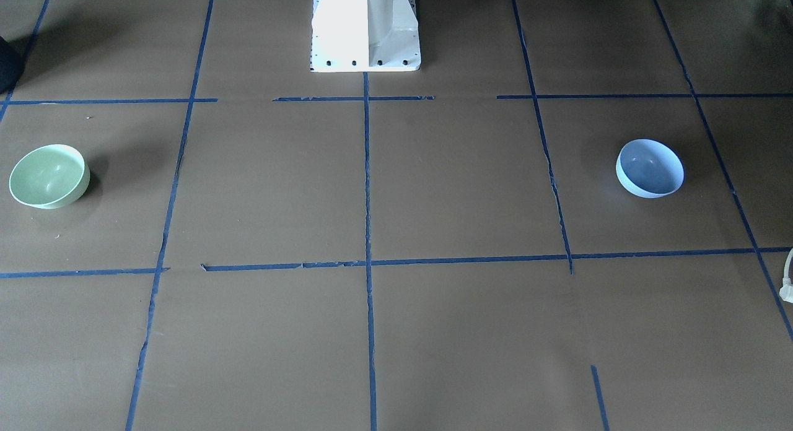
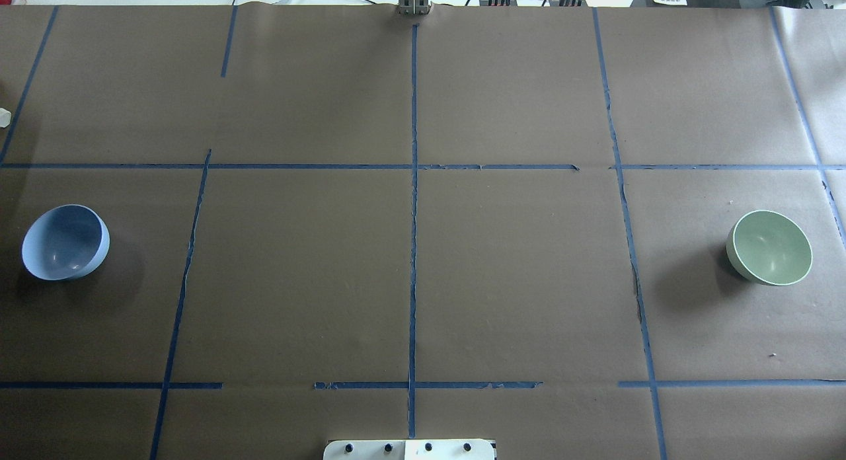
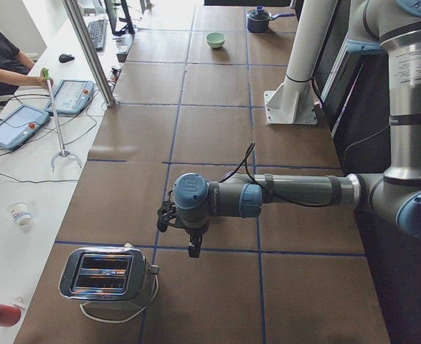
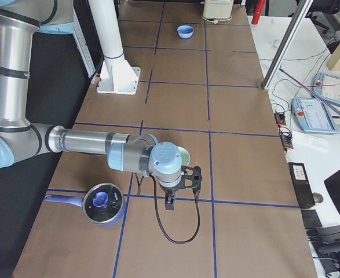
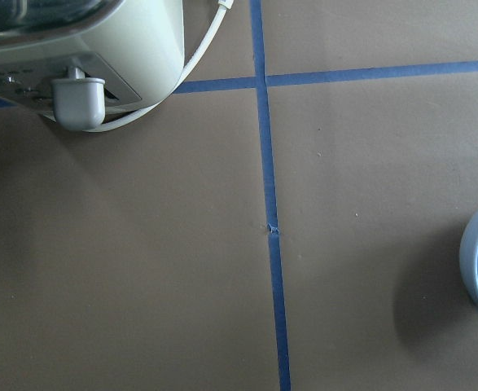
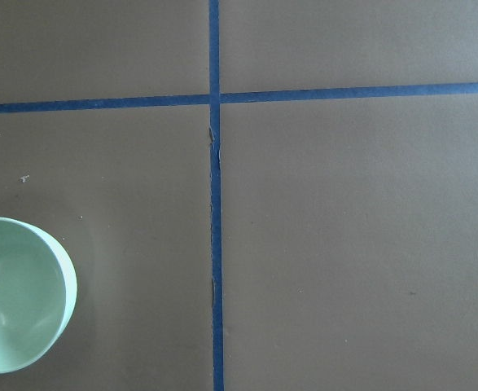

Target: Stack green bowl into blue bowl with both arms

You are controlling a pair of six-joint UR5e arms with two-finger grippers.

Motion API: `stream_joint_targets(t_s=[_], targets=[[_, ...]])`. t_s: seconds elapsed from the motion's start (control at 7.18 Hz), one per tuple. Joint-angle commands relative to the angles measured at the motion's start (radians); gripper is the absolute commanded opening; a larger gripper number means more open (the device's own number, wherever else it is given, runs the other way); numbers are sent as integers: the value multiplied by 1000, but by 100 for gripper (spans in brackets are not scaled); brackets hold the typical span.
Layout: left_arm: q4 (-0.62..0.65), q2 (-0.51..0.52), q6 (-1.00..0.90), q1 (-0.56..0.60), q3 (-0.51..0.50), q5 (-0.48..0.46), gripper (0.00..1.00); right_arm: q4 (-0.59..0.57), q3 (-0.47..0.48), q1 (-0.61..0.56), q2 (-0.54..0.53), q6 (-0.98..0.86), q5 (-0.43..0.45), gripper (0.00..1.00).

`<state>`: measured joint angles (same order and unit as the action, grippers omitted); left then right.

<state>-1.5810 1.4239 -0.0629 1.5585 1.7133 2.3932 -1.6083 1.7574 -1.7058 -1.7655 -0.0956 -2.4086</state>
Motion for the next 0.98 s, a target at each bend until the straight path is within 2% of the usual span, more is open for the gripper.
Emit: stream_joint_targets(t_s=[0.0, 0.7, 0.84], targets=[[-1, 6, 0, -2, 0, 0, 100, 1, -3, 0, 7, 5, 2, 100], [-11, 20, 11, -2, -14, 12, 100, 2, 8, 0, 11, 5, 0, 100], [-14, 51, 135, 0, 3, 17, 100, 1, 26, 0, 12, 7, 0, 100]])
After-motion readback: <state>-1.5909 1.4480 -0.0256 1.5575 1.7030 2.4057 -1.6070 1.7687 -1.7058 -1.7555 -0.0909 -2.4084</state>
